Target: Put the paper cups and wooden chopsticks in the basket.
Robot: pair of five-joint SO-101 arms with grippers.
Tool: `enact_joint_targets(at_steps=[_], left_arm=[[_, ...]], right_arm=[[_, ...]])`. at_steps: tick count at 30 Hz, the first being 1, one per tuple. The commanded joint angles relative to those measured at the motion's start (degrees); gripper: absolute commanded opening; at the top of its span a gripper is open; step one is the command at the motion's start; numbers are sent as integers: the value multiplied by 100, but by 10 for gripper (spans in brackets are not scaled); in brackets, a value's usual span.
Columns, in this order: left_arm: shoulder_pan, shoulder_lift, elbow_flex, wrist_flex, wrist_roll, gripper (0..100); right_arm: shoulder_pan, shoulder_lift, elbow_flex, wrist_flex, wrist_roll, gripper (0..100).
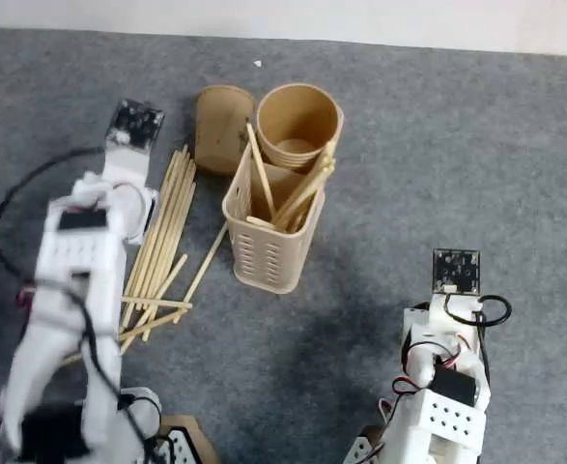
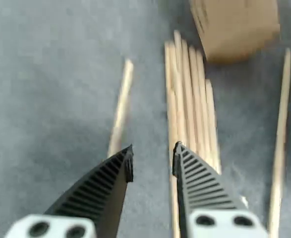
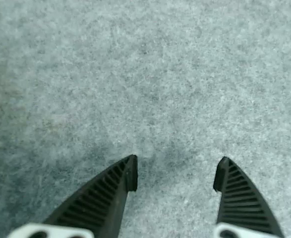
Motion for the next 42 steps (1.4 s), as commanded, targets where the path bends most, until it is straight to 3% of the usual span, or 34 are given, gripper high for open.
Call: enact_joint_targets(at_steps=[1,4,9,18,24,30,42], left_arm=[[233,-673,84,62,88,161],[444,-435,-251,554,185,161],[576,664,-655,607,993,161],[312,2765,-1587,633,993,160],[295,3099,-1710,633,985,159],[286,3169,-1710,615,985,62],[295,3389,-1692,633,1011,123]], right_arm=[[-48,-75,171,-101,53,260],[-48,-75,180,-101,53,260],[-48,-75,180,-101,53,260],[-48,-75,163,-101,273,260],[-48,-75,180,-101,281,260],[-48,-75,180,-101,281,260],[-48,-75,180,-101,281,260]])
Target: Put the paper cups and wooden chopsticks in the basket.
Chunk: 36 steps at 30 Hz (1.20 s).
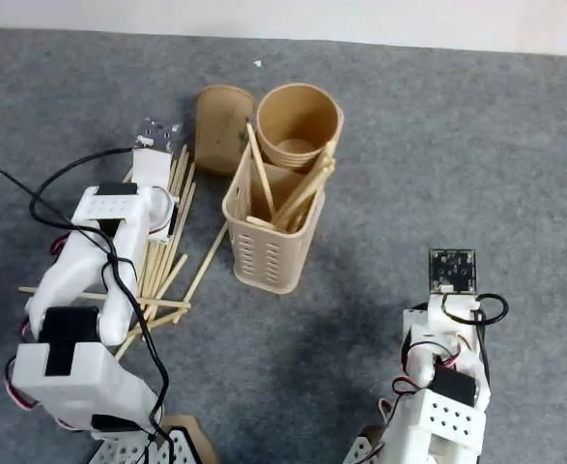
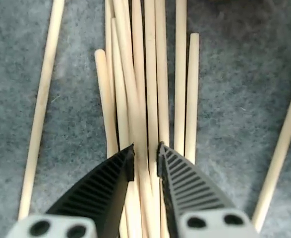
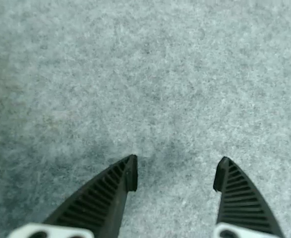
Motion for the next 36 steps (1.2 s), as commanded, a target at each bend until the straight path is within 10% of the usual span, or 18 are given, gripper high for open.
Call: enact_joint_targets(at_steps=[1,36], left_arm=[[-31,251,-242,26,62,129],[-171,673,-2914,2215,44,3]], right_arm=[[-48,-75,180,-101,62,260],[-48,-75,180,-101,44,260]])
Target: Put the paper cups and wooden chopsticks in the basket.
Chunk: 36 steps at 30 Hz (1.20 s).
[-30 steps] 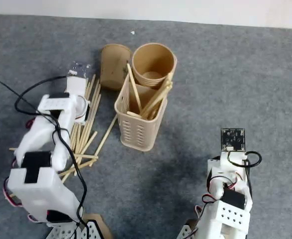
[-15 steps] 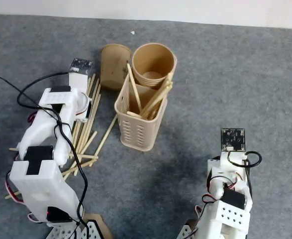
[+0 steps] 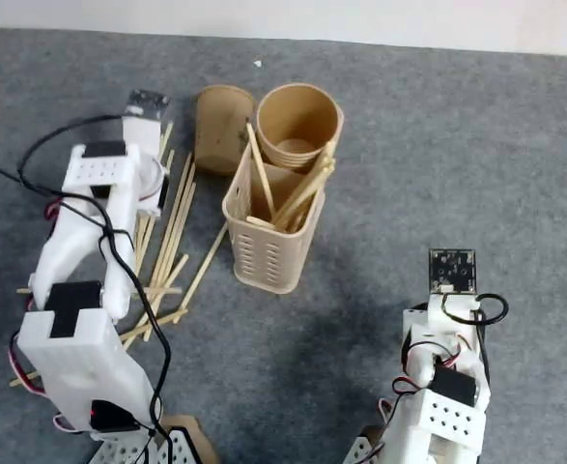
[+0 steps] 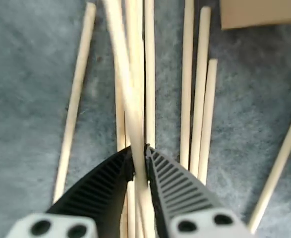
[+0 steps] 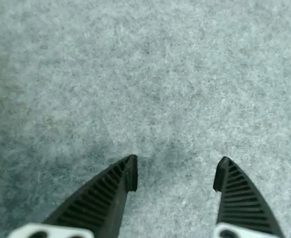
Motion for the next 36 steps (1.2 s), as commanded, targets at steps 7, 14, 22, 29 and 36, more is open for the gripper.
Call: enact_joint_targets(at_steps=[7,14,22,29,36], left_arm=[[119,-242,-1376,580,44,4],[567,-242,-3758,1705,123,4],[1560,-233,-7196,2980,651,4],[2624,-180,-8602,3086,1187,4],[3240,-163,-8611,2936,1424,4]], right_arm=[[-48,-75,180,-101,44,260],[-48,-75,180,-101,44,260],[-48,-75,180,-101,44,260],[-48,-75,180,-101,44,260],[-48,-75,180,-101,44,260]])
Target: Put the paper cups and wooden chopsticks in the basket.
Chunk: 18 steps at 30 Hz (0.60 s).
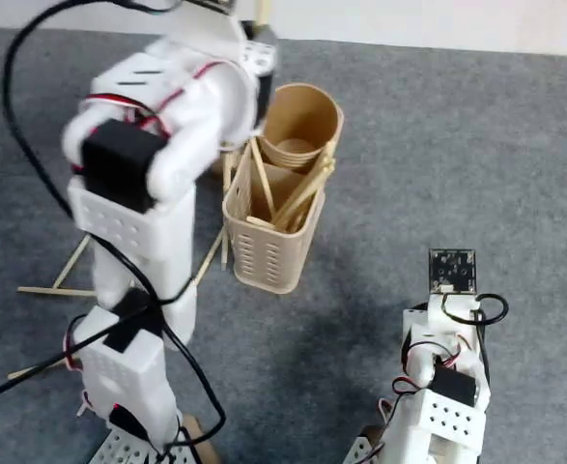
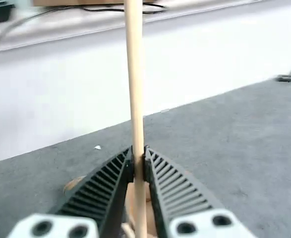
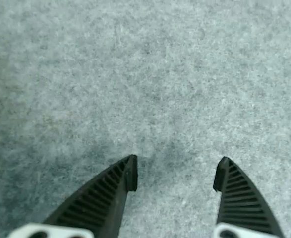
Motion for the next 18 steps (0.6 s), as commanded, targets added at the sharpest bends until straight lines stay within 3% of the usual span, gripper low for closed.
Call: enact_joint_targets(at_steps=[1,11,18], left_arm=[[171,-154,-127,-114,79,4],[189,4,-4,-105,246,8],[233,224,-13,431,246,34]], right_arm=[[-48,-75,180,-101,44,260],[-48,-75,180,-101,35,260],[-48,-75,180,-101,35,260]])
